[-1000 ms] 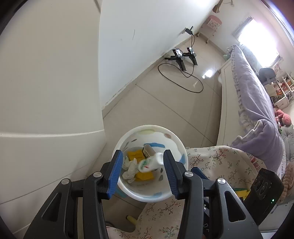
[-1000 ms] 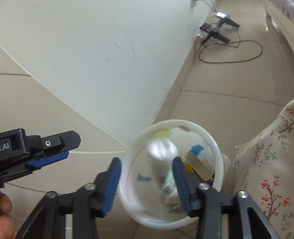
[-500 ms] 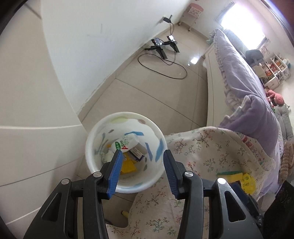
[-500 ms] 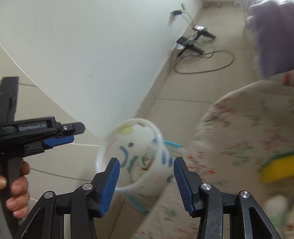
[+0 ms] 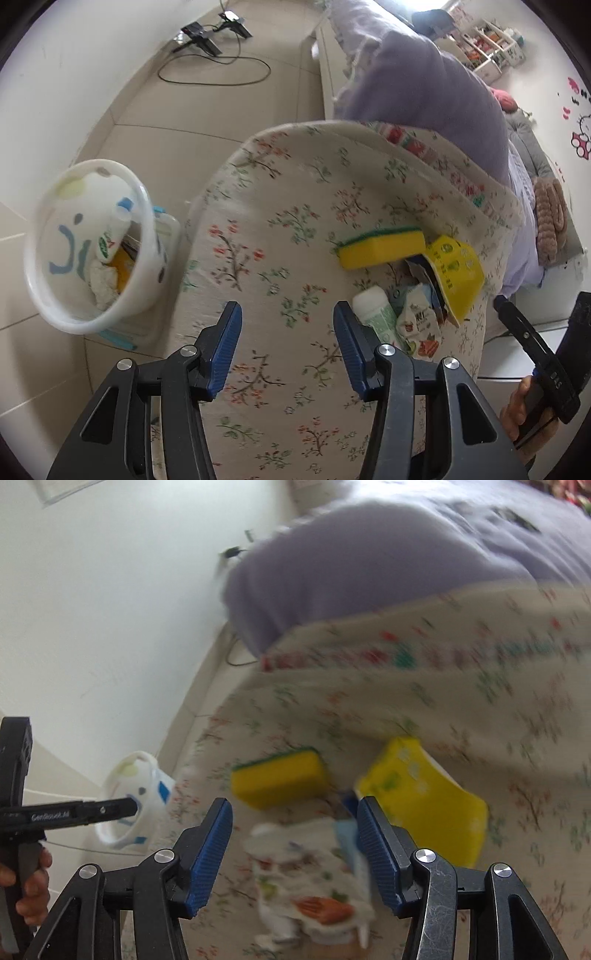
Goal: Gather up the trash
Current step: 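Move both tools back over the bed toward the yellow paper bowl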
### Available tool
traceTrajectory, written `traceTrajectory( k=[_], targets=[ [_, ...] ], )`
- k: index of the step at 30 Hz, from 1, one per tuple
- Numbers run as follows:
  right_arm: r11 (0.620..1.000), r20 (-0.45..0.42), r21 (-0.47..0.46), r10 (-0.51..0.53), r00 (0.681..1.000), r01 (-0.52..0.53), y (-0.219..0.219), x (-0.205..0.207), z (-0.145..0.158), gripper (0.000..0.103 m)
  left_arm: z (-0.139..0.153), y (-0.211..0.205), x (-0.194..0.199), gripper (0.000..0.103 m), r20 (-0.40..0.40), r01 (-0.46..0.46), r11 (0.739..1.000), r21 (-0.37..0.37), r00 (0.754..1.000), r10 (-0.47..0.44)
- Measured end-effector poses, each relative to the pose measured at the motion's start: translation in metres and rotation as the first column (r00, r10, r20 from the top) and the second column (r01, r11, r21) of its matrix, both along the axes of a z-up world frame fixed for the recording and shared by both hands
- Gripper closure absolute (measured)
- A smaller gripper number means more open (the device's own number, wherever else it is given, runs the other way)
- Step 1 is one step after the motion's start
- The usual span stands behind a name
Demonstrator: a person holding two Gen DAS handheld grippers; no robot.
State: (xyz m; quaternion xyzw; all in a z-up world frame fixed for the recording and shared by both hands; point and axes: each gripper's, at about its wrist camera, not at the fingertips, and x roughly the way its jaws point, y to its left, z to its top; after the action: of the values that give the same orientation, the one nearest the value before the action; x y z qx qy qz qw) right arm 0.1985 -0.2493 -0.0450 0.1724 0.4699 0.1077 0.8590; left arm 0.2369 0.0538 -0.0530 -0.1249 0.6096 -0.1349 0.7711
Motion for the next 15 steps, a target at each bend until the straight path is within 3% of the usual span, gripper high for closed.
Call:
traceTrajectory(
  k=[3,9,15],
  targets=[
    [1.0,-0.102,0.016,-0.002,0.995,0.004,-0.006,0.003,-0.026,0.042,-0.011,-0.029,-0.005,0.049,-0.025,0.052,0.999,-0.003,0.998,-0.052],
    [0.999,-0.189,0.032,-0.006,0.982,0.012,-0.017,0.001,-0.05,0.042,-0.032,-0.068,-0.013,0.049,-0.075,0.085,0.996,-0.02,0.993,-0.087],
    [0.997,-0.225,0.057,-0.043,0.973,0.057,-0.037,-0.004,-0.053,0.042,-0.024,-0.091,-0.012,0.049,-0.014,0.095,0.994,-0.062,0.995,-0.096]
  ],
)
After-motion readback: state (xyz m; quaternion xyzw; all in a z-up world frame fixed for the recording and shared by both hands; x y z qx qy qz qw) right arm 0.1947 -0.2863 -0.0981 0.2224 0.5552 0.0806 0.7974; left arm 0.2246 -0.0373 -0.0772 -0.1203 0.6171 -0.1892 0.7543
